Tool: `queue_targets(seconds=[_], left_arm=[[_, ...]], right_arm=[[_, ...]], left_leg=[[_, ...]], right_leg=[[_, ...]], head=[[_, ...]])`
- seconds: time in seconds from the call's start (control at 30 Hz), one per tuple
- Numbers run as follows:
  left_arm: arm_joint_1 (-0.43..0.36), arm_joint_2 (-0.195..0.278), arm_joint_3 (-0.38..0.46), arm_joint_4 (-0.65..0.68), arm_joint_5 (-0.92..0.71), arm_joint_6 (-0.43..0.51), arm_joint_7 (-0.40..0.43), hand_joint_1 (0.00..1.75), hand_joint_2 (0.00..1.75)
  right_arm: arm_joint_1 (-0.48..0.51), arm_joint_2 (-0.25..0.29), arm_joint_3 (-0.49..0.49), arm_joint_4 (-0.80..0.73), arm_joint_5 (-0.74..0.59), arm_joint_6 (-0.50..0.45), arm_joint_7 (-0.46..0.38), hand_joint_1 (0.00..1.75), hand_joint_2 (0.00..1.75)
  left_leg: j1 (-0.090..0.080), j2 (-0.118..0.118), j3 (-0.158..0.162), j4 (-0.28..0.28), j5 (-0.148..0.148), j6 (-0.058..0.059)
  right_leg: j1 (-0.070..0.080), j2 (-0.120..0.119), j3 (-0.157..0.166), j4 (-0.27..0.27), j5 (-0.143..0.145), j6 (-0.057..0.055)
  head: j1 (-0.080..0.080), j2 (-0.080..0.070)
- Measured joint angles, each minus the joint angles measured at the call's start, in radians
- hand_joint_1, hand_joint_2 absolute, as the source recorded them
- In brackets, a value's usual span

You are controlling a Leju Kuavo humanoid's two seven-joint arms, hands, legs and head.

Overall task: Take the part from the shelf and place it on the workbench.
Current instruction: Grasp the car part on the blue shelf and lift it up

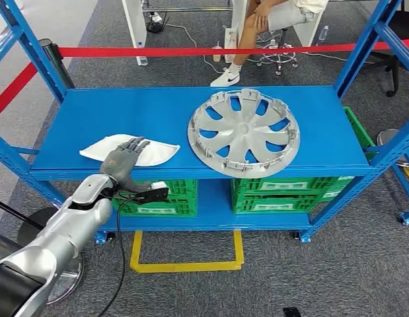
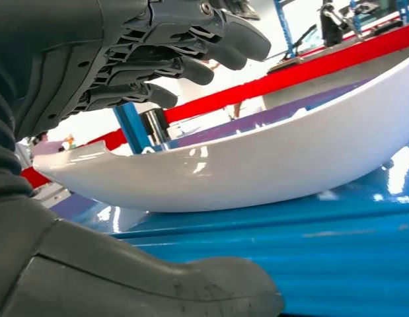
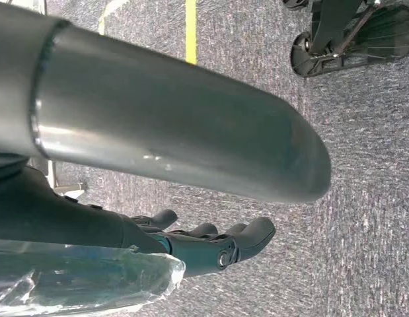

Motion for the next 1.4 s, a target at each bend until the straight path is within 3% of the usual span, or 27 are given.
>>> queue_targets(seconds=[0.2,0.23,0.33,0.37,0.8,1.2,1.4], left_arm=[[-0.004,-0.005,0.005,0.011,0.000,0.007,0.002,0.13,1.75],[-0.004,-0.006,0.009,0.015,0.000,0.011,0.002,0.30,1.75],[-0.005,-0.011,0.022,0.030,-0.001,0.025,0.003,1.35,1.75],[-0.006,-0.012,0.023,0.034,-0.001,0.026,0.003,1.54,1.75],[-0.015,-0.017,0.027,0.052,-0.002,0.032,0.010,1.75,1.75],[-0.025,-0.017,0.028,0.054,-0.004,0.039,0.010,1.69,1.75],[-0.024,-0.017,0.033,0.055,-0.007,0.062,0.003,1.75,1.75]], right_arm=[[-0.001,0.000,0.000,0.000,0.001,0.000,0.000,0.00,0.00],[-0.001,0.000,0.000,0.000,0.002,0.000,0.000,0.00,0.00],[-0.001,0.001,0.000,0.000,0.004,0.000,0.000,0.00,0.00],[-0.001,0.001,0.000,0.000,0.004,0.000,0.000,0.00,0.00],[-0.002,0.001,0.000,0.000,0.005,0.000,0.000,0.00,0.00],[-0.002,0.002,0.000,0.000,0.010,0.000,0.000,0.00,0.00],[-0.002,0.002,0.000,0.000,0.012,0.000,0.000,0.00,0.00]], left_leg=[[0.000,0.000,0.000,0.000,0.000,0.000],[0.000,0.000,0.000,0.000,0.000,0.000],[0.000,0.000,0.000,0.000,0.000,0.000],[0.000,0.000,0.000,0.000,0.000,0.000],[0.000,0.000,0.000,0.000,0.000,0.000],[0.000,0.000,0.000,0.000,0.000,0.000],[0.000,0.000,0.000,0.000,0.000,0.000]], right_leg=[[0.000,0.000,0.000,0.000,0.000,0.000],[0.000,0.000,0.000,0.000,0.000,0.000],[0.000,0.000,0.000,0.000,0.000,0.000],[0.000,0.000,0.000,0.000,0.000,0.000],[0.000,0.000,0.000,0.000,0.000,0.000],[0.000,0.000,0.000,0.000,0.000,0.000],[0.000,0.000,0.000,0.000,0.000,0.000]], head=[[0.000,0.000],[0.000,0.000],[0.000,0.000],[0.000,0.000],[0.000,0.000],[0.000,0.000],[0.000,0.000]])
